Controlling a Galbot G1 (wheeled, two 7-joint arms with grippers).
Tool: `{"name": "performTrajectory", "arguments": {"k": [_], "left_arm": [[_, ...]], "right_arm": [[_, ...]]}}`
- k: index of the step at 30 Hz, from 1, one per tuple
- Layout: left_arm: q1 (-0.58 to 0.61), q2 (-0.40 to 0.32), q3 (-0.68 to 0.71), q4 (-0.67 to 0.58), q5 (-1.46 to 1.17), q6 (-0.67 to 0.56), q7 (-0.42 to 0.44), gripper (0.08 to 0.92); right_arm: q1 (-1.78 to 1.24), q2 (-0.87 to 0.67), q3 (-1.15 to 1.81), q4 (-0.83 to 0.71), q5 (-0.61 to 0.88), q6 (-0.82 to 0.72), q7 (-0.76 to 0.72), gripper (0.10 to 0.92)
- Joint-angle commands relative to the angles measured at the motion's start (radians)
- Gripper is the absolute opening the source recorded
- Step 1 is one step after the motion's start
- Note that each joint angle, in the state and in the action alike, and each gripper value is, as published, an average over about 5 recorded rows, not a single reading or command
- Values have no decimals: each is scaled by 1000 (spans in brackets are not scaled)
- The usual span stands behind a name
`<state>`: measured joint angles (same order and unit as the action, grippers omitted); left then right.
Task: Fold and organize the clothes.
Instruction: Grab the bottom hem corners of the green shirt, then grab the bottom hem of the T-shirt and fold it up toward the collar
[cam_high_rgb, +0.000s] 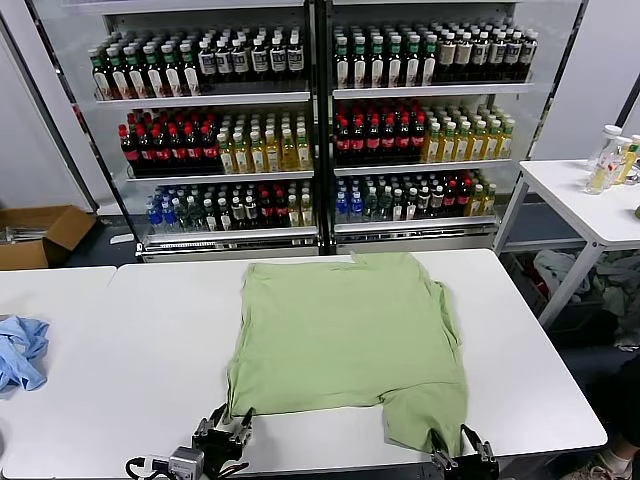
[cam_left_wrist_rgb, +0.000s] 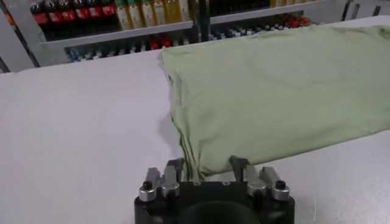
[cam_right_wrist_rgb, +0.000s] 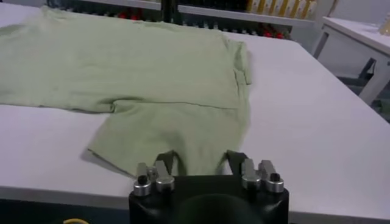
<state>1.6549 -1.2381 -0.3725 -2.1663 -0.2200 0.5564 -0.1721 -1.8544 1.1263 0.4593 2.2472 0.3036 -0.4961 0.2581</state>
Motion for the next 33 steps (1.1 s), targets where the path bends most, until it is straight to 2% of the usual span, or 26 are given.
{"name": "performTrajectory", "arguments": {"k": [1,8,11,21,26,33], "left_arm": [[-1,2,1,4,-21,10,-7,340],[16,16,-3,-30,-45,-24,20,138],[27,24,-8,-52,-52,-45,26,91],[60,52,-33,-141,-62,-111,15,83],[53,77,-53,-163,-83,-116,17,83],[-15,125,-61,-141,-128,-124,21,83]], "right_arm": [[-11,3,-1,7,15,6,-7,351],[-27,-6,49,53,22,53,-27,150],[-31,-21,84,79,34,82,-30,109],[7,-76,183,140,97,130,-27,106],[88,-114,191,104,136,136,-24,106],[248,-175,159,19,186,127,-22,106]]}}
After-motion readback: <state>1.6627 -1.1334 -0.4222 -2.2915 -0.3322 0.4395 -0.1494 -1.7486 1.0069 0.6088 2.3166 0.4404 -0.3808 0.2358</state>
